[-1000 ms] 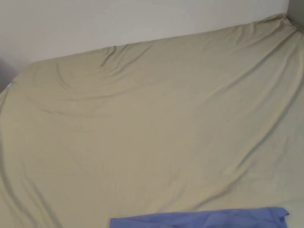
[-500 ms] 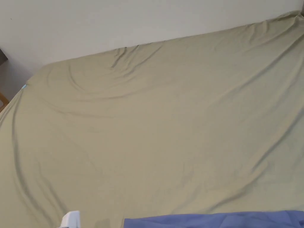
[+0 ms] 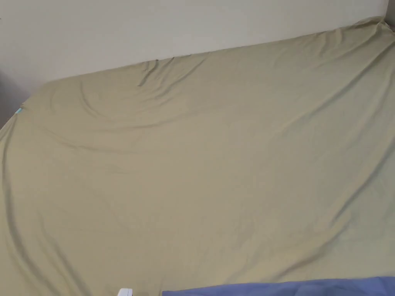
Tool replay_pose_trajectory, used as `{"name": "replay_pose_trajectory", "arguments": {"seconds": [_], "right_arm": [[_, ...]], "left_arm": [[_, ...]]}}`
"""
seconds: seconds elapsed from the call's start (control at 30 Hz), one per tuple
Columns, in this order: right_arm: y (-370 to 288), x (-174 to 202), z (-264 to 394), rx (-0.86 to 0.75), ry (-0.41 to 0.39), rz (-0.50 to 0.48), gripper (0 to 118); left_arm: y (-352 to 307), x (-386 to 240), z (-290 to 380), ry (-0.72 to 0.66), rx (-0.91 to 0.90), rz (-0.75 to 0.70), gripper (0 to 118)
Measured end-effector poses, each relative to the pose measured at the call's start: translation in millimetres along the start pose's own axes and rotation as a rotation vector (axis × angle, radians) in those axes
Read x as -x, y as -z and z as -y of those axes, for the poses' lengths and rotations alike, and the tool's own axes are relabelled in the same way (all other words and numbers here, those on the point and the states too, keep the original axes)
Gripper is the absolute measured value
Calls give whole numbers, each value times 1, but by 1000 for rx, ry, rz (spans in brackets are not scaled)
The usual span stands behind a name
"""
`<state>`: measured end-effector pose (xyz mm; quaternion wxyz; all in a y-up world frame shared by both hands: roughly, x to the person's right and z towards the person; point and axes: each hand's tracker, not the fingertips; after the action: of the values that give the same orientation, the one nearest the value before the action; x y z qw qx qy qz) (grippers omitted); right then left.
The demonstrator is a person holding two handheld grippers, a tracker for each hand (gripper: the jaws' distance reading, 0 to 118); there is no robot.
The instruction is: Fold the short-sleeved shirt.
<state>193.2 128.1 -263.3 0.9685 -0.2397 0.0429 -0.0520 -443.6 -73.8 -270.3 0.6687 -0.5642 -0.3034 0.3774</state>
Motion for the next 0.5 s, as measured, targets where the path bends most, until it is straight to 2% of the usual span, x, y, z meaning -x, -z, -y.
{"name": "replay_pose_trajectory", "arguments": {"seconds": [0.03, 0.07, 0.1, 0.17, 0.27, 0.33, 0.4, 0.43, 0.5], "right_arm": [[0, 0, 0, 0, 1, 0, 1], [1, -7, 2, 5, 6, -4, 1], [0, -9, 2, 4, 9, -5, 1], [-1, -11, 3, 1, 10, -7, 1], [-4, -12, 2, -4, 10, -9, 1], [-5, -12, 1, -7, 16, -12, 1], [-7, -14, 1, -11, 20, -15, 1], [-8, -16, 2, -18, 26, -16, 1], [-13, -36, 6, -24, 43, -24, 1]], "left_arm": [[-11, 32, -5, -5, -12, -15, 66], [-13, 33, -5, -12, -8, -74, 8], [-19, 33, -3, -19, -5, -125, 8], [-30, 44, 1, -31, -9, -85, 8], [-40, 29, 8, -14, -69, -101, 8], [-37, 10, 12, -22, -104, -167, 8], [-33, -12, 14, -108, -131, -221, 8], [-13, -68, 27, -148, -140, -173, 8], [9, -113, 31, -59, -132, -130, 8]]}}
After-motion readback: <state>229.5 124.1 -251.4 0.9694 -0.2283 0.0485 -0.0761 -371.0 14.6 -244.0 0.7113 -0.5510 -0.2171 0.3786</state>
